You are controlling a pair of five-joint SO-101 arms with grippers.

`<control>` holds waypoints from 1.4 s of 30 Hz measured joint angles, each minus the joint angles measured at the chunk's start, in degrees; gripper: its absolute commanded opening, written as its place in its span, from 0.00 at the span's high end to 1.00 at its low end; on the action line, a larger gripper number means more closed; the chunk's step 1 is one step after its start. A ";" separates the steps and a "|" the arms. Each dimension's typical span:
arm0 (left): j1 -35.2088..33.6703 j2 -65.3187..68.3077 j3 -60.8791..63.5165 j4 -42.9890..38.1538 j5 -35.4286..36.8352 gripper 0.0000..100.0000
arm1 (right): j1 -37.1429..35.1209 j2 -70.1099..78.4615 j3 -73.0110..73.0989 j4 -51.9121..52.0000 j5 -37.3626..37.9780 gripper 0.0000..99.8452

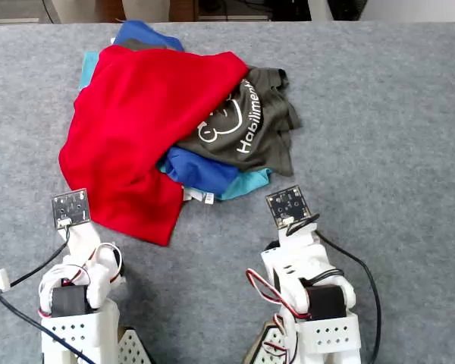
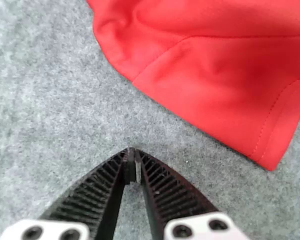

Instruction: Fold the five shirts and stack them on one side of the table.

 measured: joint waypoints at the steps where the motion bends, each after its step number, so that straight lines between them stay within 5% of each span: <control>1: 0.00 0.00 0.00 0.00 0.00 0.98 | 0.00 0.00 0.00 0.00 0.00 0.98; 16: 13.98 0.00 0.00 0.00 0.00 0.98 | -2.11 0.00 0.00 -0.35 0.09 0.98; 25: 19.25 0.00 0.00 0.00 0.09 0.98 | -3.96 0.00 -1.93 -22.42 -0.09 0.85; 33: 0.62 0.00 -0.09 0.00 0.00 0.98 | -6.42 6.51 -20.22 -15.74 1.93 0.84; 42: -8.62 0.00 -0.26 0.00 -6.07 0.98 | -15.91 56.70 -60.57 -10.73 0.62 0.84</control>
